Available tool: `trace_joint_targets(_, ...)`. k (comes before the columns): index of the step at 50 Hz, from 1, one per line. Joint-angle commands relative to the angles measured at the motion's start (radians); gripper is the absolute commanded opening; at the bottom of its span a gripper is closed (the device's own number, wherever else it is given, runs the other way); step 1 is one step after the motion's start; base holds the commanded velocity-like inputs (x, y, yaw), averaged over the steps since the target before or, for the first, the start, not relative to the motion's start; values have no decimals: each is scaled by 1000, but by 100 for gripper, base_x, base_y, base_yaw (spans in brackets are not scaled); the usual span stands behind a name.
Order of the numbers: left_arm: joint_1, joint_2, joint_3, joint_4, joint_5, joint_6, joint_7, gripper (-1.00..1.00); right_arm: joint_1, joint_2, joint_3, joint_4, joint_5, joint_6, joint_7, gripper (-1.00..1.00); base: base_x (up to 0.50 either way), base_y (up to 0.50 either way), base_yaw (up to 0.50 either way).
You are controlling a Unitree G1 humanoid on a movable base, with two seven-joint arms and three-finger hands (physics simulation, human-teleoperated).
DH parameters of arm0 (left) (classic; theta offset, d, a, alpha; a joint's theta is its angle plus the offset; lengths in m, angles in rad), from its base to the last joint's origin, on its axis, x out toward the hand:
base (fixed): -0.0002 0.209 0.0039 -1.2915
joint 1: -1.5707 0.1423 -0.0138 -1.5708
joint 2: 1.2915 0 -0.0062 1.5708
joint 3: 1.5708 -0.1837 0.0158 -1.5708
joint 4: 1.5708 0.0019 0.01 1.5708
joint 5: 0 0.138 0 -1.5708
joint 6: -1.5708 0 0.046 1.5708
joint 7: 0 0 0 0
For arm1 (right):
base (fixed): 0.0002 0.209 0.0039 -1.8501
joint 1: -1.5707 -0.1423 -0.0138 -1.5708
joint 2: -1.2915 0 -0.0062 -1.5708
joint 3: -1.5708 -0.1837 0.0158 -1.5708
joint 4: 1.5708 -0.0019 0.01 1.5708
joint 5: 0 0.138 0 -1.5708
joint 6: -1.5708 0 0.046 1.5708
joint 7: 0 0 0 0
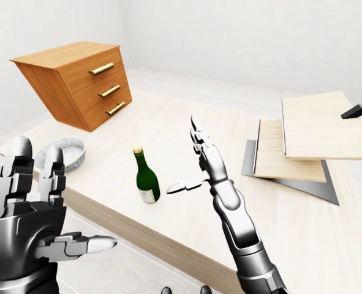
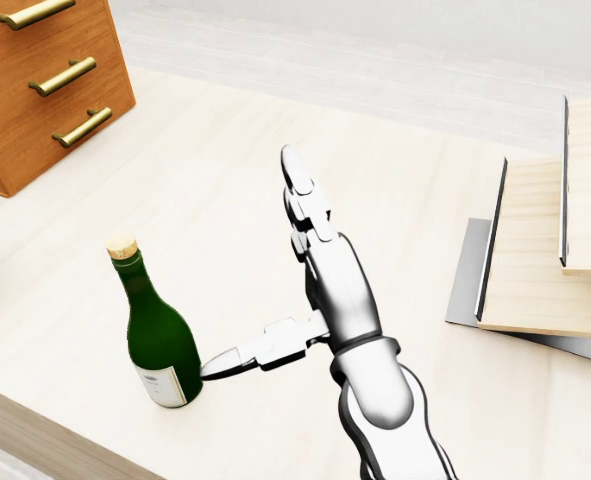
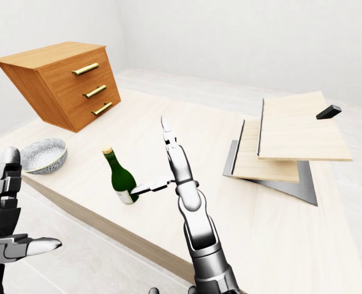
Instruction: Put the wine bottle on the wine rack.
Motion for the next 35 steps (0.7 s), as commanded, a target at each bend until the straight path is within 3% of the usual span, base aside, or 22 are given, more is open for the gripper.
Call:
trace_joint_targets(1,-5,-6,16,-5,-2,0,-10,100,-61,27,10,95,-30,0,-6,100,0,0,0)
trace_joint_targets(25,-10,-3,41,-36,-20,0,-12,100,-187,61,-26,300,-34,0,-33,100,0,0,0)
trace_joint_targets(30,-10,0,60,-51,-38,0,-12,100,-251,70,-47,413,-48,0,-79,100,0,0,0)
trace_joint_targets(35,-16,3,70,-55,-46,0,-10,100,-239,65,-25,358,-65,0,-64,100,0,0,0)
